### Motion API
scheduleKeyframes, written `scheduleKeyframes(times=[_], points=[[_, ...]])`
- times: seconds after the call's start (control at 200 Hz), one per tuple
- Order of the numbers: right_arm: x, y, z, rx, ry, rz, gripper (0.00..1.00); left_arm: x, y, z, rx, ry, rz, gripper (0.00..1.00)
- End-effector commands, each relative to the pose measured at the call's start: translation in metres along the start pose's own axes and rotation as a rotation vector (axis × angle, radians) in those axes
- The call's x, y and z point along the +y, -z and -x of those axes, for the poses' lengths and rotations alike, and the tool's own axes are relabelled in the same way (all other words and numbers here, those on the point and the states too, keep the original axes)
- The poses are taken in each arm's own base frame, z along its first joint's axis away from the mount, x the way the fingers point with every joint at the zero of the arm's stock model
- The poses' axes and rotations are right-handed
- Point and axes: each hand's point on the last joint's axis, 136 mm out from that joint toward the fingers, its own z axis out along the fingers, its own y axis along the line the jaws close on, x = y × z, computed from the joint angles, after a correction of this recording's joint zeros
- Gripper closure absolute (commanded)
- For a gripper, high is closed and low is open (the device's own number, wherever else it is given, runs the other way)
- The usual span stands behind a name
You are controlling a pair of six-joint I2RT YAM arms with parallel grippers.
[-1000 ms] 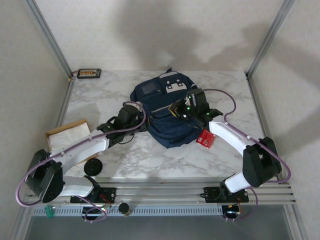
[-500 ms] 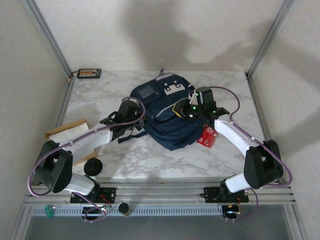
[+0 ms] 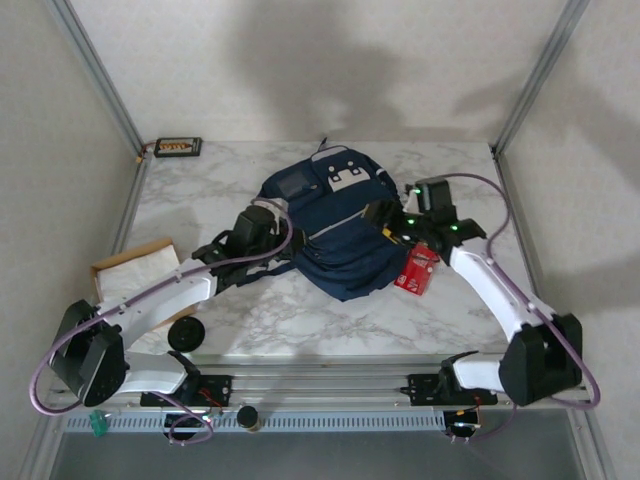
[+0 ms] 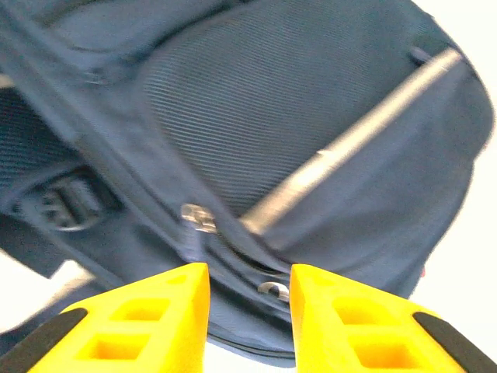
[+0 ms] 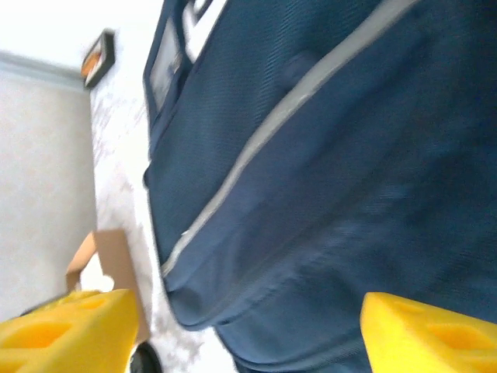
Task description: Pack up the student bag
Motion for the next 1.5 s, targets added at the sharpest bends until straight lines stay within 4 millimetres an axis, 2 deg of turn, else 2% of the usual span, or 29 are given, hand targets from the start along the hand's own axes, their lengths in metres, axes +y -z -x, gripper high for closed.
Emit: scheduleKeyframes(times=[0.0,0.095,0.145,0.215,0.356,0.396,0.471,0.611,0.736,0.856,0.961,1.097,1.227,1.497], points=[[-0.075,0.029,-0.005,-0.051,-0.087,-0.214,0.18,-0.047,-0.003,0.000,0.015,0.002,-0.112,0.66],[-0.127,0.049,-0.005,-0.108,-0.181,-0.307,0.13,-0.093,-0.016,-0.018,0.069,0.011,-0.222,0.62],[-0.148,0.049,-0.014,-0.096,-0.236,-0.300,0.12,-0.113,-0.027,-0.031,0.109,0.010,-0.254,0.62],[-0.172,0.044,-0.023,-0.082,-0.304,-0.291,0.13,-0.141,-0.050,-0.059,0.201,-0.015,-0.290,0.62],[-0.195,0.029,-0.036,-0.058,-0.345,-0.254,0.17,-0.193,-0.086,-0.113,0.320,-0.075,-0.349,0.63],[-0.200,0.025,-0.038,-0.050,-0.347,-0.264,0.17,-0.203,-0.097,-0.123,0.341,-0.078,-0.348,0.63],[-0.210,0.020,-0.041,-0.032,-0.353,-0.291,0.18,-0.208,-0.123,-0.136,0.354,-0.075,-0.302,0.63],[-0.217,0.013,-0.040,-0.021,-0.352,-0.302,0.23,-0.197,-0.162,-0.145,0.334,-0.056,-0.226,0.63],[-0.219,0.012,-0.037,-0.023,-0.344,-0.309,0.29,-0.164,-0.193,-0.153,0.336,-0.006,-0.139,0.63],[-0.221,0.008,-0.039,-0.001,-0.344,-0.308,0.34,-0.130,-0.205,-0.137,0.288,0.041,-0.074,0.63],[-0.224,0.004,-0.044,0.015,-0.345,-0.307,0.36,-0.113,-0.206,-0.117,0.239,0.044,-0.049,0.59],[-0.224,0.000,-0.047,0.029,-0.347,-0.290,0.38,-0.115,-0.219,-0.118,0.260,0.036,-0.071,0.53],[-0.221,-0.009,-0.052,0.068,-0.334,-0.285,0.40,-0.115,-0.235,-0.137,0.320,0.037,-0.058,0.52],[-0.223,-0.026,-0.058,0.117,-0.327,-0.250,0.40,-0.125,-0.241,-0.176,0.427,0.042,-0.071,0.61]])
